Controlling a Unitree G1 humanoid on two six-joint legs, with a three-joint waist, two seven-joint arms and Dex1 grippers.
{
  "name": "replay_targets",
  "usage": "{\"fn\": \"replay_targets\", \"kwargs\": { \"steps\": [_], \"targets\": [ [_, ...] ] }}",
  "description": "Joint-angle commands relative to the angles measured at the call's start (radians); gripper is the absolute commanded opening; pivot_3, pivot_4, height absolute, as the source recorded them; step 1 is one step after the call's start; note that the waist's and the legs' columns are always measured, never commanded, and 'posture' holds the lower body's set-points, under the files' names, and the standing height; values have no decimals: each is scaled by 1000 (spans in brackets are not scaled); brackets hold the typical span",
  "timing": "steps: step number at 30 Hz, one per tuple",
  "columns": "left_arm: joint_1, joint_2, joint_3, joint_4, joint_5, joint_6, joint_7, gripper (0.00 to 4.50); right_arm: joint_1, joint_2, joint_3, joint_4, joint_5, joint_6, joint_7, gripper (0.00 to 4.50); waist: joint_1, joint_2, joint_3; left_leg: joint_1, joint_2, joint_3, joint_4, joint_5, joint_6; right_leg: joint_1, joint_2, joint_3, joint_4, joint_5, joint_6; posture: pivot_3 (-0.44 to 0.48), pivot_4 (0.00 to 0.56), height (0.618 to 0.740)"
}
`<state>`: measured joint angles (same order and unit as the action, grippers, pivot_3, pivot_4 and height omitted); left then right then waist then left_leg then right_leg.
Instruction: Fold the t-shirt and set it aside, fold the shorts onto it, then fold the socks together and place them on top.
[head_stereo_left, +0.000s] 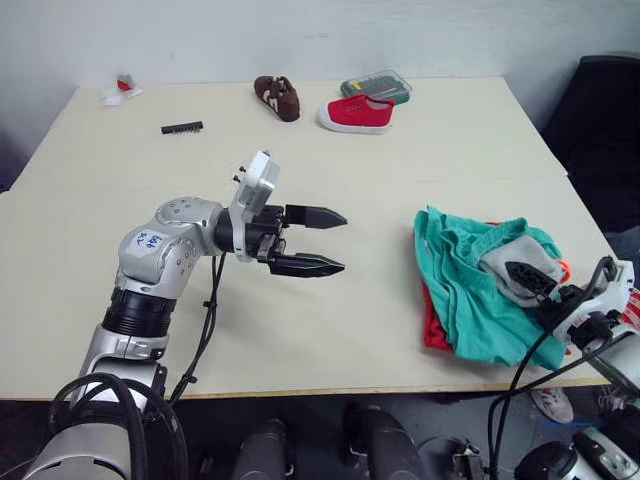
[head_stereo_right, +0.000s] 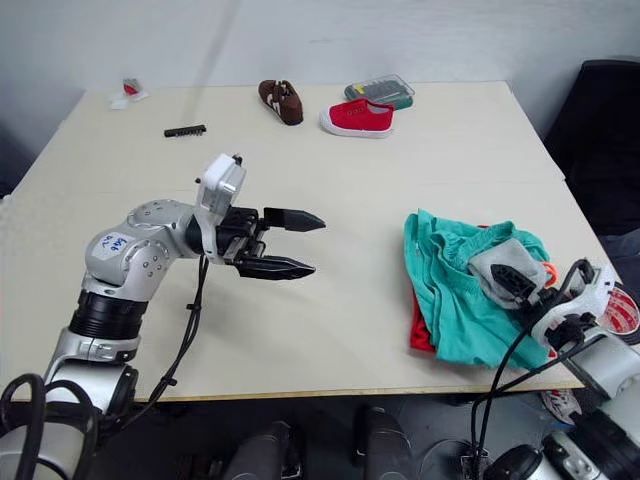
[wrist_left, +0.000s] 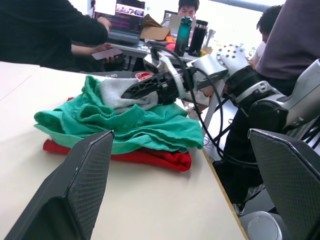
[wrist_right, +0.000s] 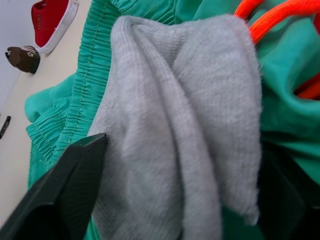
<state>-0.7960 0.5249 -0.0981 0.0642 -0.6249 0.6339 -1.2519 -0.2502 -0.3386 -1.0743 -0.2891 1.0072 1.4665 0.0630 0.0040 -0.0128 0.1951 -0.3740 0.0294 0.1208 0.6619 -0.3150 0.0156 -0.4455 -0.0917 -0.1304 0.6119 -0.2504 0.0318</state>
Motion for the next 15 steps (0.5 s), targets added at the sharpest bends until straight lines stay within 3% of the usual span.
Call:
{"fn": "replay_targets", "kwargs": {
  "steps": [1, 5, 7, 9, 11, 15],
  "targets": [
    [-9, 23, 29, -7, -19, 31, -14, 4500, 180, -57, -46, -222, 99, 17, 39, 4481, 6, 0, 0, 0, 0, -1, 0, 0, 0, 0, 0, 0, -1, 0, 0, 0, 150, 740],
    [-19, 84, 36, 22, -33, 105, -62, 4500, 458, -198, -148, -383, 211, -42, 157, 4481, 7, 1, 1, -1, -1, 0, 0, -2, 3, 0, 0, 1, -2, -1, 2, 0, 150, 740],
    [-20, 119, 27, 30, -18, 105, -96, 4500, 614, -293, -206, -463, 198, -127, 316, 4481, 1, 2, 2, 0, -1, 2, 0, -6, 8, 0, 0, 2, -3, 0, 5, 0, 150, 740],
    [-25, 150, 28, 41, -11, 108, -125, 4500, 810, -350, -267, -554, 60, -353, 617, 4481, 0, 2, 3, 0, -1, 2, 0, -7, 10, 1, 1, 3, -5, -3, 11, 0, 150, 740],
    [-30, 167, 38, 53, -16, 118, -141, 4500, 938, -356, -304, -552, -21, -517, 813, 4481, 0, -2, 2, 0, 1, 1, 0, -8, 8, 2, 6, 3, -8, -4, 14, 0, 150, 740],
    [-51, 221, 95, 105, -49, 148, -183, 4500, 1011, -435, -394, -367, -23, -599, 931, 4481, -5, -8, 3, 1, 6, 0, 1, -10, 6, 4, 12, 4, -14, -4, 13, 0, 150, 740]
  ]
}}
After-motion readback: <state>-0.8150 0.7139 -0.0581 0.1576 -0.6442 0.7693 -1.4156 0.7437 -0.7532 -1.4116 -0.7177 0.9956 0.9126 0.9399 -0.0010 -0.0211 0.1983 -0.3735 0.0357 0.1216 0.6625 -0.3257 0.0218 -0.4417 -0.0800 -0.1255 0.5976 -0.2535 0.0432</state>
